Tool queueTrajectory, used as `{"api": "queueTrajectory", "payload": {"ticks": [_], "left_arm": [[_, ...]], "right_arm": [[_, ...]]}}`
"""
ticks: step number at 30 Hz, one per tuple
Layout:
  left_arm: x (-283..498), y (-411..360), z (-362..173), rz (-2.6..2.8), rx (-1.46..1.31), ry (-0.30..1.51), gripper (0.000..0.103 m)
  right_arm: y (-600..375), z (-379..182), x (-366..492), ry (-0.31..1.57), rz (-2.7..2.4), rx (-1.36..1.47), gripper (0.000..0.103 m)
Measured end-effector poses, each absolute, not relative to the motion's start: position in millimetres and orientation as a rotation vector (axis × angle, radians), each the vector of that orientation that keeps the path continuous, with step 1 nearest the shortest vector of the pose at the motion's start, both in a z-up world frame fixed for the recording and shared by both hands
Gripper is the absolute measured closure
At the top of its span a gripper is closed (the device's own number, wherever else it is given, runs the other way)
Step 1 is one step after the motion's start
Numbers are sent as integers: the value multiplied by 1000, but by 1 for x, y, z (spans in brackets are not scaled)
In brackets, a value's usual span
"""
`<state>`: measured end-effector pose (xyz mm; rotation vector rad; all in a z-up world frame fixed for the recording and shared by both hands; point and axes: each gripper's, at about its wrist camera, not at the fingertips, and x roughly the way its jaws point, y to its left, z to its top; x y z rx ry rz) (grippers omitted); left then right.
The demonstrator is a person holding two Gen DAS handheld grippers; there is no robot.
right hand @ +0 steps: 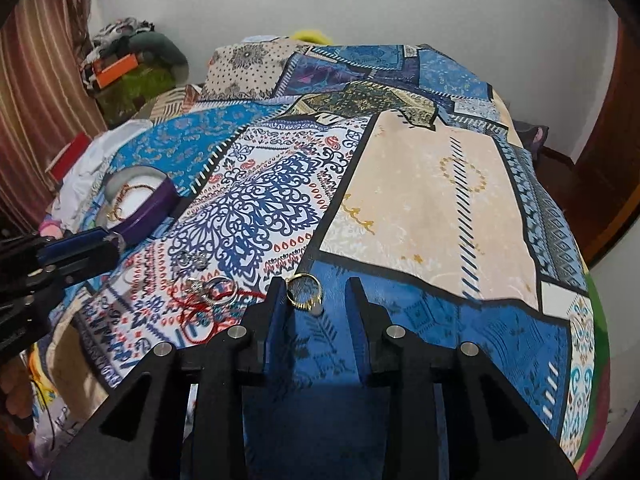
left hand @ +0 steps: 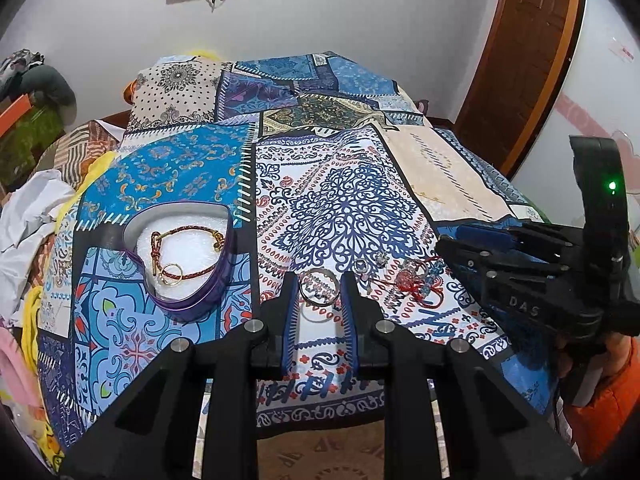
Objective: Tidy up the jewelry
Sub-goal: 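Lift the ring with the right gripper and carry it toward the heart tin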
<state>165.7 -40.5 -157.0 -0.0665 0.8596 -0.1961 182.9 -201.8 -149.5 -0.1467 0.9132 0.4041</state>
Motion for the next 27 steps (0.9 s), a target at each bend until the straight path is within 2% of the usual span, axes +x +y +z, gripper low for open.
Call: {"api": "queueTrajectory", "payload": {"ticks": [4, 5, 6, 7, 16, 27], "left_arm": [[168, -39, -159, -195, -72, 865, 83], [168, -39, -160, -195, -73, 865, 83], [168, -39, -160, -196, -73, 864, 83], [168, -39, -159, -196, -74, 863, 83], [159, -34, -145, -188, -74, 822, 83], [141, -11, -116, -150, -93, 743, 83]], "right_arm": [[-200, -150, 180, 904, 418, -171, 76], [-200, -150, 179, 901, 423, -171, 77], [-200, -150, 179, 901, 425, -169, 85], [-200, -150, 179, 901, 425, -167, 85], [-197, -139, 173, 883, 415, -139, 86], [-177, -81, 155, 726, 450, -136, 86]]}}
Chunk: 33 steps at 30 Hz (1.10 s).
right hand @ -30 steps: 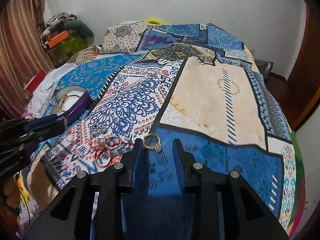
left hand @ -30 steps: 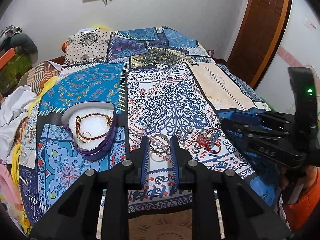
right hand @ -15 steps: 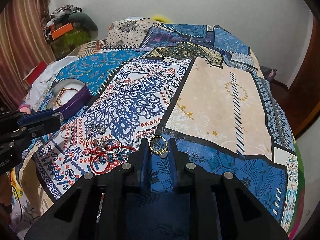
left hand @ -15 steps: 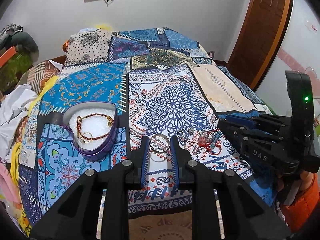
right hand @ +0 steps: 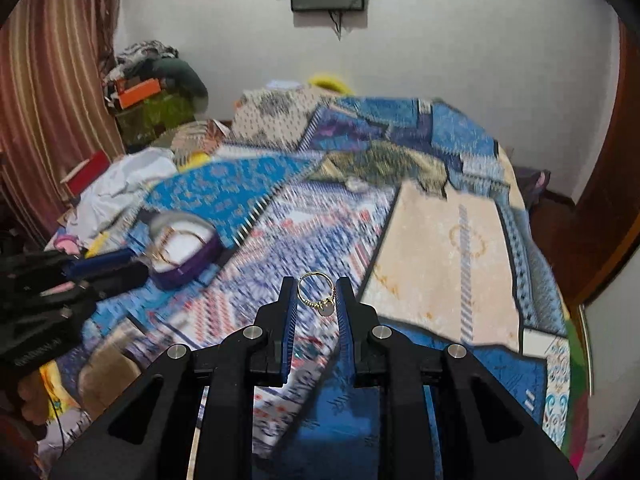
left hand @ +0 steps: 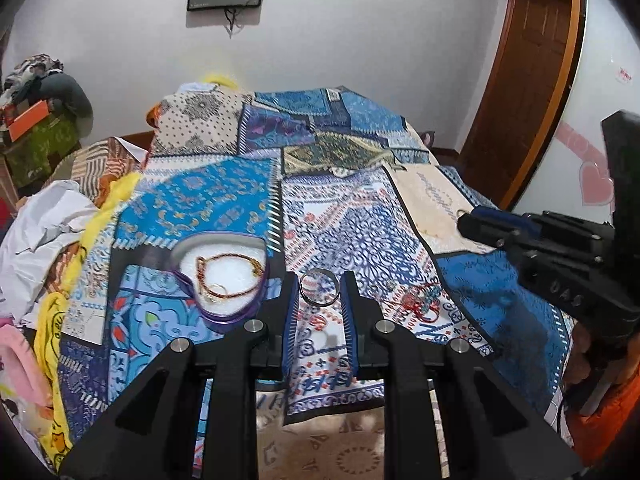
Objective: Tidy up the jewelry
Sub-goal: 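Lift the ring with the right gripper and carry it toward the heart tin, then lower the ring into the tin and open the right gripper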
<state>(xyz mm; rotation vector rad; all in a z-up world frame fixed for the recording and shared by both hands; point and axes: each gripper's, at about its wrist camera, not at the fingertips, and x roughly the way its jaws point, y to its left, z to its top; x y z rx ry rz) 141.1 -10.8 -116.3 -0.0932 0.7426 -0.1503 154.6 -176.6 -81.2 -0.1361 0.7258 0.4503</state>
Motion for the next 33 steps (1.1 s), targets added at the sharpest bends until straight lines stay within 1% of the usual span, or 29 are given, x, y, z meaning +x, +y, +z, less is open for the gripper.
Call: {"api": "queueTrajectory", "payload": {"ticks": [6, 14, 25, 33], "left_arm": [[134, 8, -102, -114, -97, 696, 83], [130, 39, -93, -57, -118, 655, 83], [130, 78, -103, 4, -152, 651, 83], [151, 87, -124, -16, -170, 686, 83]], "right_arm": [[-153, -56, 146, 649, 498, -131, 86], [-121, -44, 144, 608, 570, -111, 86], [-68, -53, 154, 630, 661, -97, 85], [-51, -72, 175, 686, 661, -106, 85]]}}
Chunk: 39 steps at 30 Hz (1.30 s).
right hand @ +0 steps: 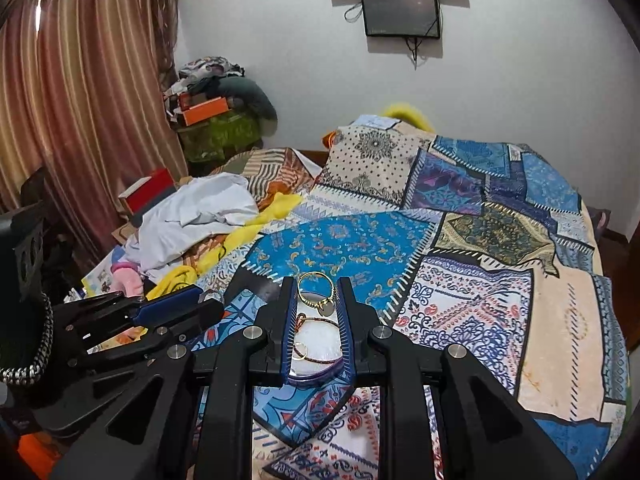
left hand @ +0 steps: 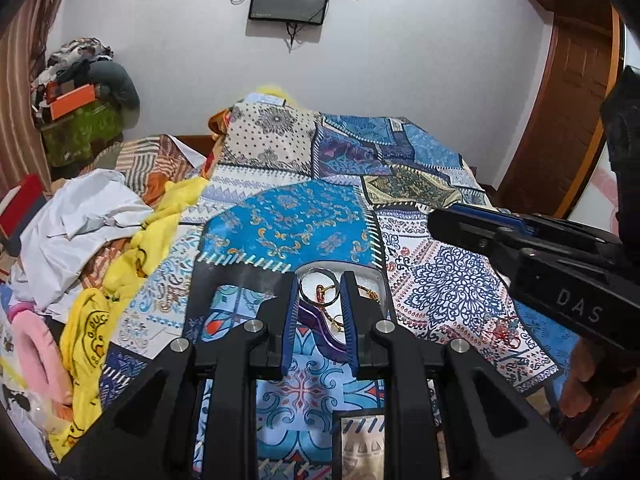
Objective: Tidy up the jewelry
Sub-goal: 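Lower the ring into the tin and open the right gripper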
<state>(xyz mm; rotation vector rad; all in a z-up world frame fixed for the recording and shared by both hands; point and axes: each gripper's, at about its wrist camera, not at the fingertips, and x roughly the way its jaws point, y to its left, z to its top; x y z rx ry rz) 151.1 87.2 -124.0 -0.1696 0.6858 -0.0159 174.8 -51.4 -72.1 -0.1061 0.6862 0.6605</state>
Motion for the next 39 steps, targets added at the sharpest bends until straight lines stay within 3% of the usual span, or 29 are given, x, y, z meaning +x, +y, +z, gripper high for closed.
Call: {"api": "queueTrajectory", "payload": {"ticks": [20, 39], "left_arm": [[197, 79, -179, -99, -194, 812, 83], [167, 71, -124, -62, -165, 725, 82]], "right_arm": [[-30, -121, 212, 903, 701, -81, 85], [-76, -74, 185, 779, 624, -63, 81]]}}
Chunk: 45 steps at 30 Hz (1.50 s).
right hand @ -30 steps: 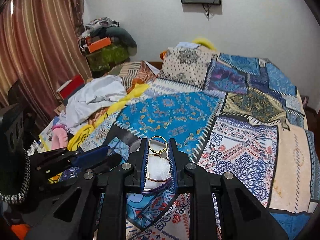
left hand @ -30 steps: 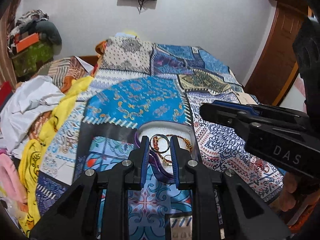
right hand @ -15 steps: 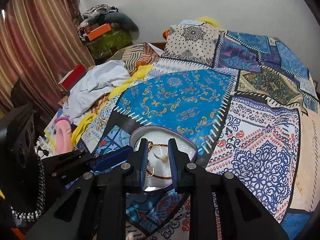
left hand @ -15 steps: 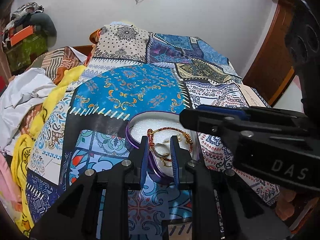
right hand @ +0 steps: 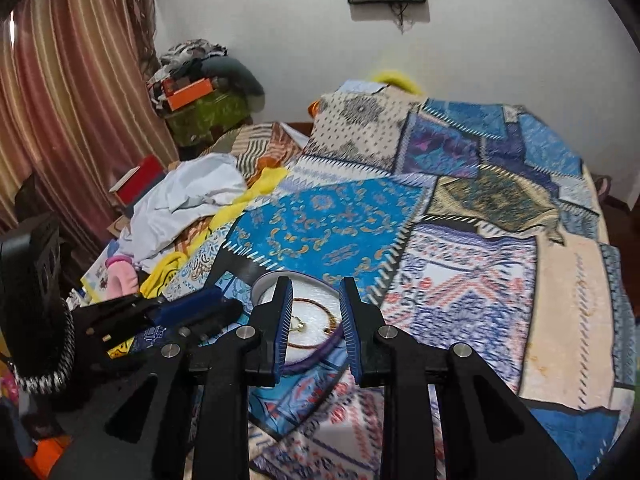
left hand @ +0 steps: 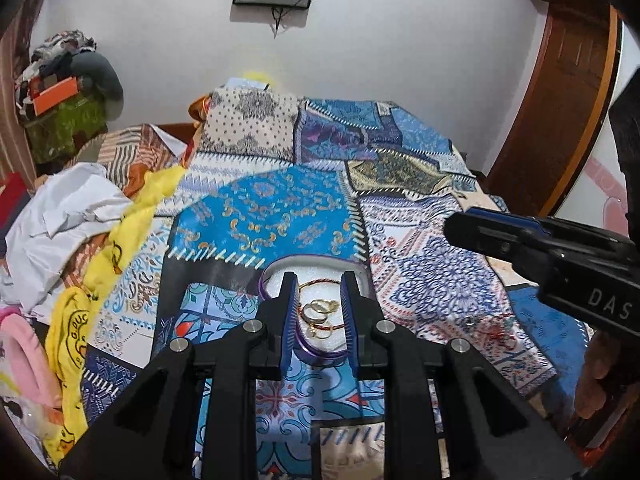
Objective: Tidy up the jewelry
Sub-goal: 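Lower the ring into the tin and open the right gripper, then withdraw the right gripper while moving the left gripper to the jewelry pile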
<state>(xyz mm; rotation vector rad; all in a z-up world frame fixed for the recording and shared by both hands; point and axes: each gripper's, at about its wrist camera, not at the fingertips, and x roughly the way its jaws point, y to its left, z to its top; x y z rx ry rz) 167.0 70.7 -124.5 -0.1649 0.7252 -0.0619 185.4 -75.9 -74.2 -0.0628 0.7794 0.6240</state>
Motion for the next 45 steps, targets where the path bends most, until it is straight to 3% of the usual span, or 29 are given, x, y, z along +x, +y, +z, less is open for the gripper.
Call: {"api": "queueTrajectory", "payload": {"ticks": [11, 15, 24, 45], "left_arm": [[143, 41, -93, -80, -129, 674, 72], [137, 25, -86, -93, -109, 663, 64], [142, -10, -92, -138, -74, 704, 63], [165, -65, -163, -236, -72, 945, 63]], "right_arm": [[-126, -51, 158, 687, 500, -97, 80], [-148, -43, 150, 652, 460, -92, 67], [-187, -50, 144, 649, 388, -72, 65], [-238, -117, 156, 835, 318, -47, 65]]}}
